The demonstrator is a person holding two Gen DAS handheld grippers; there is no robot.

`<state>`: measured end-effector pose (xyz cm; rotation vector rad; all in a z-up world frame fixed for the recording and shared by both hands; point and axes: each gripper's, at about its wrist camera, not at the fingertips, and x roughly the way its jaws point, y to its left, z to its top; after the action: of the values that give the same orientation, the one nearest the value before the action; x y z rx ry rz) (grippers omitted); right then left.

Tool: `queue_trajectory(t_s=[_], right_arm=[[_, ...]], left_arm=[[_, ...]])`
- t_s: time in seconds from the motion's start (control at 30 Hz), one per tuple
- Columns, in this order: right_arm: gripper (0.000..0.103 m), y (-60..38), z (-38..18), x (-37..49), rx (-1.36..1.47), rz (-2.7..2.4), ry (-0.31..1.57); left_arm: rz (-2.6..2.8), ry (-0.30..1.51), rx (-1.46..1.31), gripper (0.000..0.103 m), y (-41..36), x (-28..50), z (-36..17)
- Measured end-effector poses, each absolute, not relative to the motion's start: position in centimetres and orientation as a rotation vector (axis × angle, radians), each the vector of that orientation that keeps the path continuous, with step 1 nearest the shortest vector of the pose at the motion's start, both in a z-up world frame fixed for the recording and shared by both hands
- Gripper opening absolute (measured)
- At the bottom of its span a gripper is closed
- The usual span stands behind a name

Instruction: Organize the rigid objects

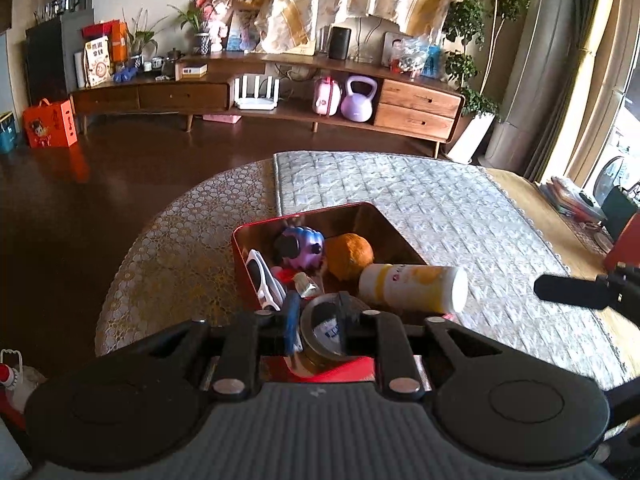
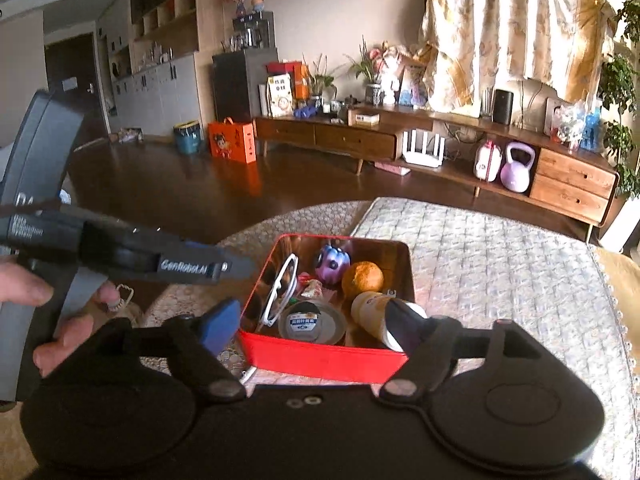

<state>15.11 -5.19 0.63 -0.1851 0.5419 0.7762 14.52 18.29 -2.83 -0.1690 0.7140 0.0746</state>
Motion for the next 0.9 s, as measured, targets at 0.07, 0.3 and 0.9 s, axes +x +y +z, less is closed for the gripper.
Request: queue_trajectory(t_s=[0.07, 0.3, 0.9], right_arm=[[0.085, -5.8, 1.0, 14.8, -0.171, 0.777, 0.531], [0.096, -7.9, 1.6, 13.8, -0.127, 0.776, 0.505], [0.103, -12.1, 1.2, 12.7, -0.016, 0.731, 0.479]], left_arm=[[0.071, 0.705, -0.162, 0.032, 17.9, 13.7, -2.6], [0.100, 0.647, -0.137, 0.068, 16.7, 10.7, -1.9], [0.111, 0.618, -0.119, 0.097, 12.8, 6.6, -1.3]])
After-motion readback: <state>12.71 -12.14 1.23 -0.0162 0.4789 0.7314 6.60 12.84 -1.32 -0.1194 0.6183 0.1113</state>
